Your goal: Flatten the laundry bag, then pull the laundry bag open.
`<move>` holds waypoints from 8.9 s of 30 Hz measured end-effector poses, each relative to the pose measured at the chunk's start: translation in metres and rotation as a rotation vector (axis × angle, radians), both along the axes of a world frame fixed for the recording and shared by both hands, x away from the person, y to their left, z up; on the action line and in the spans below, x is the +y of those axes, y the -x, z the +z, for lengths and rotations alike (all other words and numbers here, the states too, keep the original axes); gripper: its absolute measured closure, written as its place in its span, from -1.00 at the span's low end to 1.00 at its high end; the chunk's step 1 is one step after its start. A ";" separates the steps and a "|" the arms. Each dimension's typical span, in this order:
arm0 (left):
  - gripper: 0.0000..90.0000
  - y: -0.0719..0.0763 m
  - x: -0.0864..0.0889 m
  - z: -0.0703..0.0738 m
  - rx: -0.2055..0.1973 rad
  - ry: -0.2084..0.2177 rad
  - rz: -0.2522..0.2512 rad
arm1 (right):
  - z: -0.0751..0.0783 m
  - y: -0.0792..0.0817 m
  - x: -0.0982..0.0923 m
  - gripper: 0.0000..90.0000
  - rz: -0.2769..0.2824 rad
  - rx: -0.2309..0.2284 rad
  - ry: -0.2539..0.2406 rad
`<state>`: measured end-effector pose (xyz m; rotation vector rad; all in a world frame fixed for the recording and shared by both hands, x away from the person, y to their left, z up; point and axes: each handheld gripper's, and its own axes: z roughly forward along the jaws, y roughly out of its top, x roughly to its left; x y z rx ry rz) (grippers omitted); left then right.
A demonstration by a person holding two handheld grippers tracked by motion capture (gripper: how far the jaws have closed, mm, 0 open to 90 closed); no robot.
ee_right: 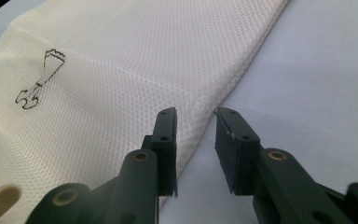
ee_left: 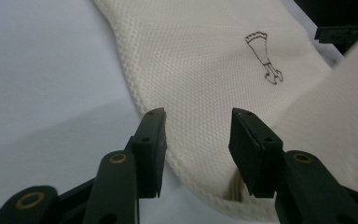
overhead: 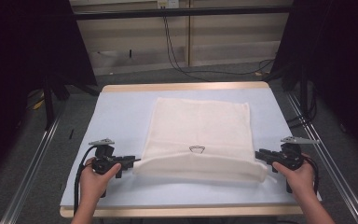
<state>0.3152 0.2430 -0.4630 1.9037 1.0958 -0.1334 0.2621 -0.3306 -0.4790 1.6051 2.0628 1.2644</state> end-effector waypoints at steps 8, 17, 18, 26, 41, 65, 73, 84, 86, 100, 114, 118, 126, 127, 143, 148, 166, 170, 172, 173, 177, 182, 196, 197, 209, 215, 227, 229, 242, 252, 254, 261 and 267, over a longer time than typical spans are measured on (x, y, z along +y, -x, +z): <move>0.23 -0.016 -0.015 -0.007 0.001 -0.046 0.008 | -0.007 -0.004 0.011 0.53 0.039 0.033 0.030; 0.24 -0.023 -0.029 -0.016 0.013 -0.112 0.013 | -0.007 -0.004 0.017 0.56 0.052 0.048 0.048; 0.24 -0.023 -0.029 -0.016 0.008 -0.117 0.014 | -0.007 -0.003 0.018 0.57 0.058 0.048 0.052; 0.54 -0.024 -0.032 -0.015 0.015 -0.152 0.014 | -0.007 -0.007 0.022 0.92 0.043 0.055 0.049; 0.95 -0.039 -0.035 -0.008 0.015 -0.177 0.075 | -0.001 -0.038 0.030 0.96 0.012 0.039 0.107; 0.95 -0.041 -0.011 -0.008 -0.011 -0.167 0.144 | 0.005 -0.076 0.053 0.96 0.034 -0.013 0.139; 0.94 -0.037 -0.008 -0.007 -0.017 -0.184 0.149 | 0.005 -0.075 0.057 0.96 0.045 -0.014 0.138; 0.94 -0.032 -0.006 -0.005 -0.008 -0.174 0.164 | 0.006 -0.072 0.058 0.95 0.051 -0.022 0.137; 0.94 -0.032 -0.005 -0.004 -0.014 -0.184 0.163 | 0.006 -0.072 0.059 0.95 0.050 -0.014 0.132; 0.94 -0.033 0.000 -0.004 -0.014 -0.191 0.178 | 0.007 -0.071 0.064 0.94 0.053 -0.021 0.138; 0.43 -0.028 0.001 0.008 -0.040 -0.204 0.223 | 0.015 -0.058 0.057 0.51 0.060 -0.063 0.165; 0.30 -0.026 -0.009 0.010 -0.020 -0.184 0.200 | 0.018 -0.042 0.050 0.47 0.076 -0.084 0.170; 0.26 -0.025 -0.035 0.013 0.004 -0.175 0.134 | 0.017 -0.014 0.041 0.58 0.107 -0.104 0.128; 0.26 -0.025 -0.038 0.013 0.010 -0.178 0.118 | 0.017 -0.013 0.040 0.61 0.114 -0.105 0.127; 0.29 -0.016 -0.098 0.026 -0.022 -0.172 -0.010 | 0.013 0.014 0.036 1.00 0.173 -0.126 0.134; 0.28 -0.012 -0.120 0.026 -0.030 -0.185 -0.054 | 0.016 0.020 0.041 1.00 0.200 -0.139 0.142; 0.29 0.002 -0.181 0.030 -0.031 -0.158 -0.160 | 0.011 0.039 0.037 1.00 0.233 -0.131 0.145; 0.32 0.005 -0.194 0.031 -0.021 -0.152 -0.178 | 0.013 0.038 0.039 1.00 0.236 -0.142 0.146; 0.34 0.008 -0.201 0.031 -0.017 -0.148 -0.190 | 0.013 0.038 0.039 1.00 0.228 -0.145 0.140; 0.35 0.009 -0.204 0.030 -0.007 -0.145 -0.196 | 0.013 0.038 0.039 1.00 0.232 -0.146 0.137; 0.38 0.013 -0.217 0.027 0.005 -0.155 -0.217 | 0.013 0.039 0.041 1.00 0.242 -0.146 0.139; 0.40 0.017 -0.229 0.025 0.020 -0.157 -0.238 | 0.011 0.039 0.043 1.00 0.253 -0.146 0.140; 0.49 0.021 -0.265 0.011 0.108 -0.124 -0.285 | 0.007 0.039 0.051 1.00 0.300 -0.139 0.150; 0.50 0.021 -0.266 0.010 0.117 -0.121 -0.288 | 0.006 0.039 0.052 1.00 0.301 -0.135 0.153; 0.49 0.019 -0.277 0.003 0.138 -0.126 -0.276 | 0.003 0.037 0.053 1.00 0.320 -0.132 0.156; 0.48 0.020 -0.282 0.000 0.153 -0.123 -0.259 | 0.002 0.037 0.053 1.00 0.324 -0.124 0.156; 0.50 0.021 -0.291 -0.002 0.184 -0.120 -0.260 | 0.000 0.036 0.054 1.00 0.331 -0.120 0.162; 0.50 0.020 -0.292 -0.003 0.193 -0.128 -0.266 | -0.001 0.036 0.055 1.00 0.331 -0.122 0.160; 0.56 0.022 -0.293 -0.001 0.206 -0.113 -0.237 | -0.003 0.035 0.054 1.00 0.333 -0.110 0.159; 0.55 0.019 -0.292 -0.003 0.230 -0.111 -0.234 | -0.004 0.035 0.054 1.00 0.327 -0.108 0.154; 0.56 0.021 -0.296 -0.005 0.237 -0.090 -0.202 | -0.004 0.035 0.054 1.00 0.331 -0.108 0.154; 0.76 0.020 -0.300 -0.009 0.251 -0.092 -0.196 | -0.006 0.034 0.055 1.00 0.327 -0.104 0.155; 0.94 0.018 -0.297 -0.008 0.277 -0.074 -0.237 | -0.007 0.034 0.055 1.00 0.329 -0.101 0.156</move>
